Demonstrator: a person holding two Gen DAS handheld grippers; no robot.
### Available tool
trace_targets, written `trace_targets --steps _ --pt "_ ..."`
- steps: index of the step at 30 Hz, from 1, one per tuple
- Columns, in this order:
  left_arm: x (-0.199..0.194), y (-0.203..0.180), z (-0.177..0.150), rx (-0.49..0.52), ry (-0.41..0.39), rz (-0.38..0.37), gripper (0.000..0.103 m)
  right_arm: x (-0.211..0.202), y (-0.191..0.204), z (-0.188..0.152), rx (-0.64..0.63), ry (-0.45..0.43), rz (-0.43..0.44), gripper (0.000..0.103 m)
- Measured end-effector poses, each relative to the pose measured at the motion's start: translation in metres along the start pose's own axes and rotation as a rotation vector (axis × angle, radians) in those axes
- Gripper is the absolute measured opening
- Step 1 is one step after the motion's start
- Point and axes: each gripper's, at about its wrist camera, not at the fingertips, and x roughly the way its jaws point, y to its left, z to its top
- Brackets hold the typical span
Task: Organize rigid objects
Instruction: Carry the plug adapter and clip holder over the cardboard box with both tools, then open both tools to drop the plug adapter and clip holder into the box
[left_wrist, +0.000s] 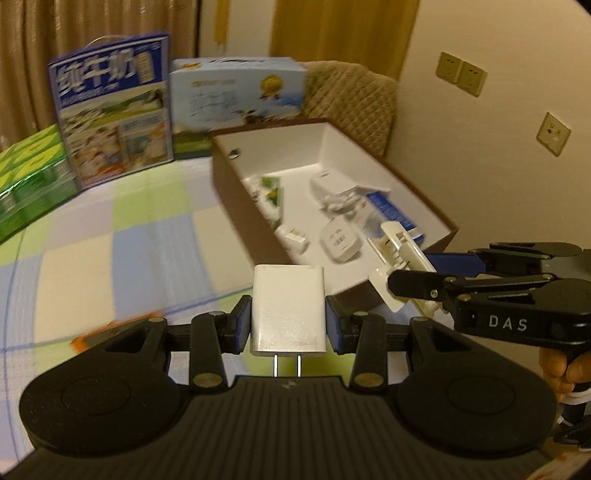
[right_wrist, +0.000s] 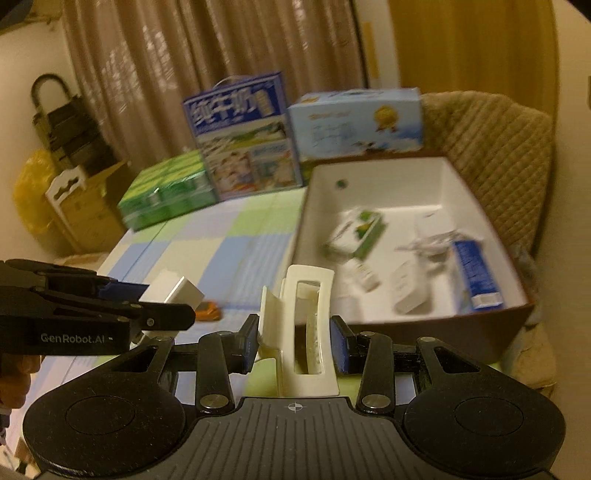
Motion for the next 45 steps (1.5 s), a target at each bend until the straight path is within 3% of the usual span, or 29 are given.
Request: trace_targets --steps 12,22,34,45 --pt "0.066 -0.043 0.055 0.024 0.003 -0.021 0.036 0.006 -0.075 0.044 0.074 -0.075 -0.082 0.037" --pt "0.122 -0.051 0.072 0.013 0.061 -0.013 0.036 0.039 -0.122 0.052 0.157 -0.02 -0.095 0.037" --pt "0.161 -0.047 0.075 0.016 0.132 0.013 0.036 0.083 -0.145 0.048 0.154 0.082 -0.114 0.037" --pt "0.177 -0.046 0.077 0.012 0.158 0.004 0.036 0.1 -0.15 0.05 0.136 0.108 -0.139 0.037"
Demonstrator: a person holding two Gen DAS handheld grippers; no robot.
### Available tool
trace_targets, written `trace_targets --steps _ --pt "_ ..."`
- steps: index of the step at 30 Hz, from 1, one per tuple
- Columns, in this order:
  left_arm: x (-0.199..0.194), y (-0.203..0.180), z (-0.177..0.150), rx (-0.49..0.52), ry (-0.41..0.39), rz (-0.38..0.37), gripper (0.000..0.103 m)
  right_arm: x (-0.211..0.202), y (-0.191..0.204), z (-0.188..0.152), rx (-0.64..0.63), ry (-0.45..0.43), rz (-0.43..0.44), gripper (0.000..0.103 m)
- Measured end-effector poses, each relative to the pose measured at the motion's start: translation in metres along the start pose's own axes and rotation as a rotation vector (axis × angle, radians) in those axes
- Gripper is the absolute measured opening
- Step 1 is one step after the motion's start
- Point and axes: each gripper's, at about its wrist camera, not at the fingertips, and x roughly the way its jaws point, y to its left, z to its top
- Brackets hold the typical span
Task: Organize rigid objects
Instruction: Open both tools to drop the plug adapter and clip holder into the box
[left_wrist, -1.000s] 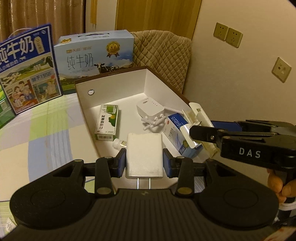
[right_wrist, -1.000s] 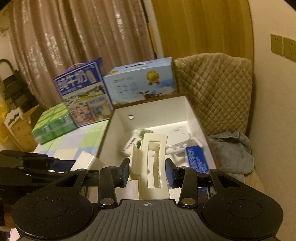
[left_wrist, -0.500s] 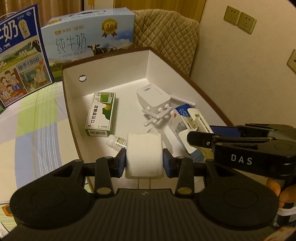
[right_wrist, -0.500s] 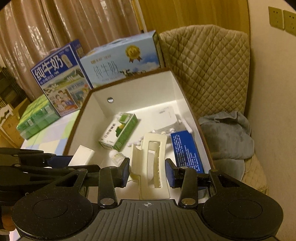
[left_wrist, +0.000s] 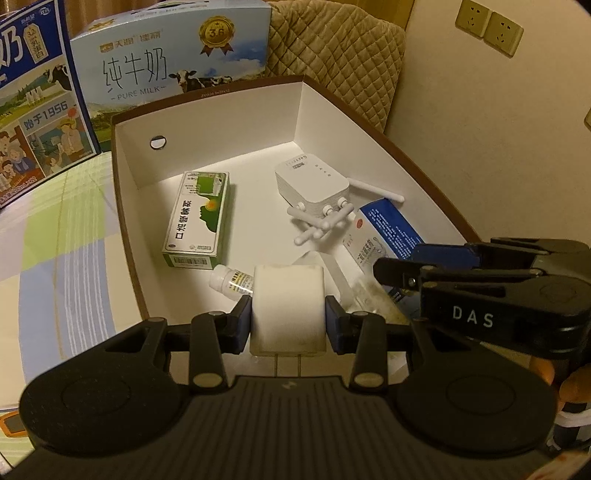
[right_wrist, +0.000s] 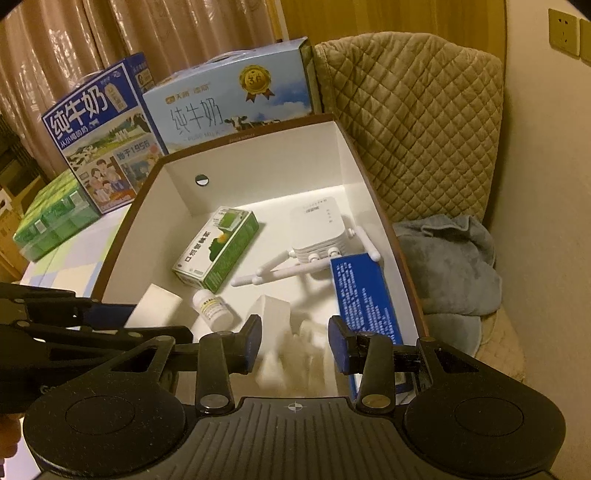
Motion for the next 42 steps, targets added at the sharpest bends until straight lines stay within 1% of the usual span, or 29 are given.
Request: trace_targets --steps 12,16,17,18,20,24,27,29,31,37,42 --pt "0.011 -0.001 0.002 -0.003 0.024 -0.015 0.036 -0.003 -0.002 0.003 0.016 -0.009 -0.006 0.037" --pt "0.017 0.0 0.003 -0.005 0.027 -0.003 0.035 -0.005 -0.003 0.003 0.021 -0.011 -0.009 0.037" --pt "0.017 0.001 0.003 -0.008 0.015 0.001 0.036 -0.005 -0.003 0.002 0.021 -0.01 -0.01 0.037" --pt "0.016 0.002 0.004 -0.011 0.009 0.0 0.042 -0.005 -0.003 0.002 0.02 -0.01 -0.011 0.037" --pt "0.014 0.003 0.006 -0.015 0.002 -0.001 0.046 -0.007 -0.003 0.002 0.021 -0.008 -0.013 0.037" --pt "0.01 0.005 0.009 -0.012 -0.004 0.002 0.047 -0.011 -0.002 0.001 0.029 -0.012 -0.02 0.038" --pt "0.005 0.006 0.009 -0.017 -0.006 -0.003 0.047 -0.014 -0.002 0.001 0.041 -0.012 -0.027 0.042" --pt "0.001 0.007 0.008 -0.016 -0.01 -0.004 0.047 -0.017 -0.002 0.0 0.047 -0.017 -0.029 0.05" --pt "-0.003 0.007 0.007 -0.018 -0.013 -0.002 0.047 -0.02 -0.001 -0.001 0.049 -0.021 -0.029 0.053" --pt "-0.015 0.01 0.004 -0.026 -0.023 -0.004 0.047 -0.028 0.003 -0.002 0.055 -0.029 -0.029 0.058" --pt "-0.03 0.011 -0.001 -0.032 -0.04 -0.009 0.047 -0.036 0.008 -0.003 0.058 -0.04 -0.025 0.06"
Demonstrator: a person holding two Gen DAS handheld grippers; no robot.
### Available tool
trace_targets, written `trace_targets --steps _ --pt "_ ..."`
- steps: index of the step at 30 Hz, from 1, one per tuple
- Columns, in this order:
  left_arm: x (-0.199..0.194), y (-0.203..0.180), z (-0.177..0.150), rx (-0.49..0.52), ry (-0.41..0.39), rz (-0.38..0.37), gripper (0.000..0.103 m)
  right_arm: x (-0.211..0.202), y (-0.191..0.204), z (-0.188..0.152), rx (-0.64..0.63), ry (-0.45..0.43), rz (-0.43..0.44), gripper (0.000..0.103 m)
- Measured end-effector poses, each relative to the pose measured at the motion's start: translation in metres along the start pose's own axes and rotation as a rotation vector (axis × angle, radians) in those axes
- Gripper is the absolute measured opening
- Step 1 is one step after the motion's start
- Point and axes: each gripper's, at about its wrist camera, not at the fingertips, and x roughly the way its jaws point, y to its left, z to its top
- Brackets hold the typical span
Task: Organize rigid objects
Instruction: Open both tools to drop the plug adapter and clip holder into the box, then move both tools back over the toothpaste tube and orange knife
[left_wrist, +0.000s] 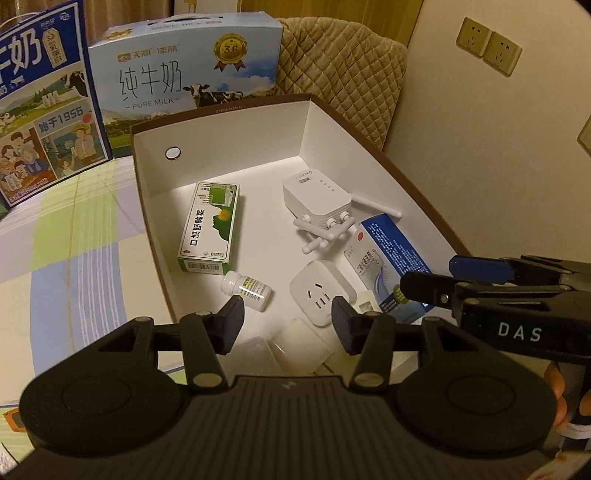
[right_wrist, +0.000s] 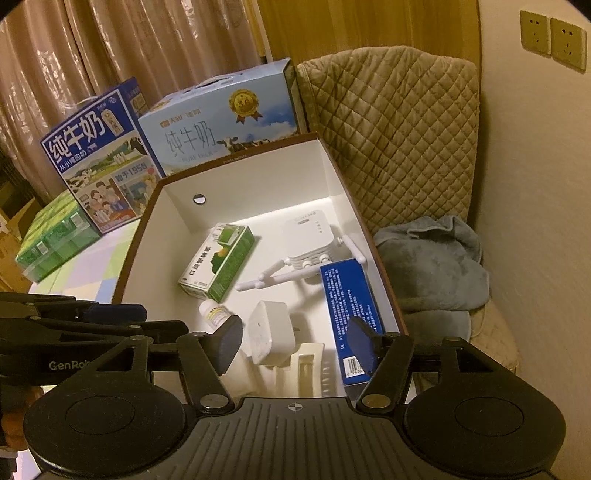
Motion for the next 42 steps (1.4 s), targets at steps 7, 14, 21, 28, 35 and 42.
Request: trace_targets --steps 7,14,21,28,35,42 --pt "-0.026 0.004 -0.008 -0.014 -0.027 -0.006 0.047 -0.018 0.01 -0.005 -0.006 -0.019 0.011 0.064" --pt "-0.056 0.009 -0.024 -0.038 -0.049 -0.013 0.047 -0.038 0.021 -0.013 -0.007 -0.039 0.021 0.069" --pt "-0.09 0.022 -0.049 -0.068 -0.065 -0.001 0.047 -0.058 0.042 -0.027 -0.037 -0.046 0.051 0.07" --pt "-0.122 0.035 -0.08 -0.106 -0.067 0.021 0.047 -0.068 0.066 -0.047 -0.069 -0.03 0.091 0.071" --pt "-0.15 0.056 -0.11 -0.167 -0.078 0.054 0.047 -0.071 0.099 -0.07 -0.125 0.007 0.154 0.071" --pt "-0.171 0.083 -0.141 -0.253 -0.072 0.102 0.047 -0.066 0.133 -0.09 -0.178 0.06 0.217 0.071"
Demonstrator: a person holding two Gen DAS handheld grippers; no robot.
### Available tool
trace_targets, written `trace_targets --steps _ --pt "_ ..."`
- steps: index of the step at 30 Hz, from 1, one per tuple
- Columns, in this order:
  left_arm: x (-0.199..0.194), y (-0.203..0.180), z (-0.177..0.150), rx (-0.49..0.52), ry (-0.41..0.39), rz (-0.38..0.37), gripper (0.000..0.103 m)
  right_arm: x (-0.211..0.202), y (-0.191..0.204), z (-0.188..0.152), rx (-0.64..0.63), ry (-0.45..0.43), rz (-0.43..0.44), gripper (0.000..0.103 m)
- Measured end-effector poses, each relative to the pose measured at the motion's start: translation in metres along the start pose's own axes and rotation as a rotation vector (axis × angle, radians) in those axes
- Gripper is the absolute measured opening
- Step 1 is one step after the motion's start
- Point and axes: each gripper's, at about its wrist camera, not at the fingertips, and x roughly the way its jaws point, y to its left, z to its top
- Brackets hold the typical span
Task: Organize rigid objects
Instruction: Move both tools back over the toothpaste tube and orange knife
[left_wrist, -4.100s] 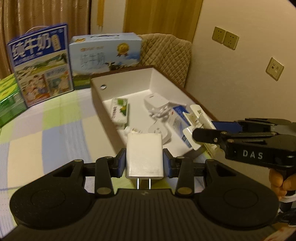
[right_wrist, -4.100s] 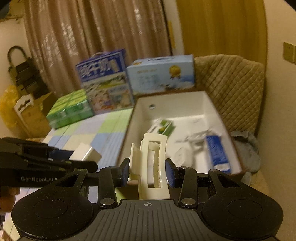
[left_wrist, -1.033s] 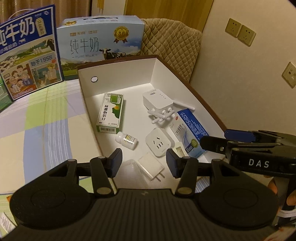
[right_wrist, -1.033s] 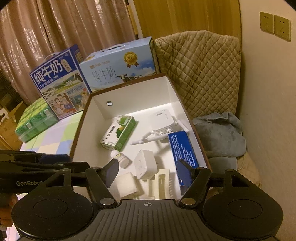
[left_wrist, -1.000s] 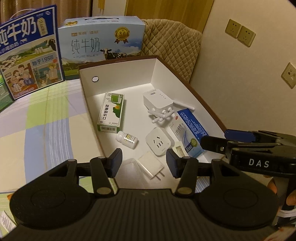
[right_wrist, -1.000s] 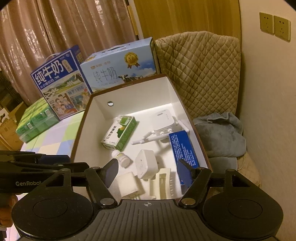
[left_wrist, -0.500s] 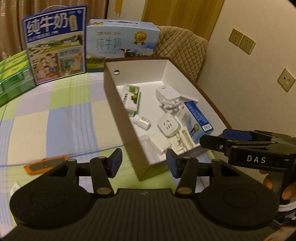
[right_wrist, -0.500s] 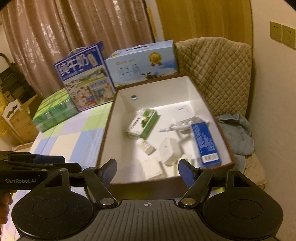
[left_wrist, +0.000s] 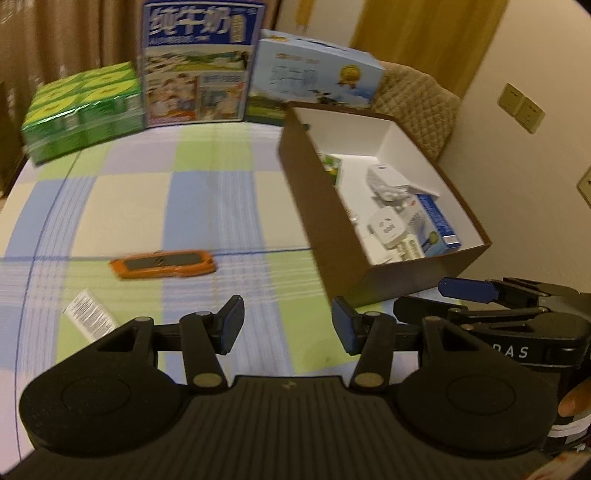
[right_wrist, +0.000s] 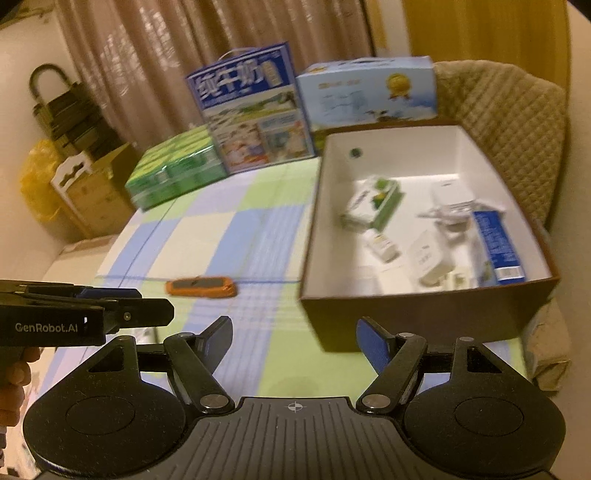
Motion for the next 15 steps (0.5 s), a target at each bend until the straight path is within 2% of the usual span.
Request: trace_targets --steps 15 --pt "-0.014 0.056 -0.033 -0.141 0.038 0.064 0.048 0.04 0.049 -0.016 -0.073 0.106 0.092 0.071"
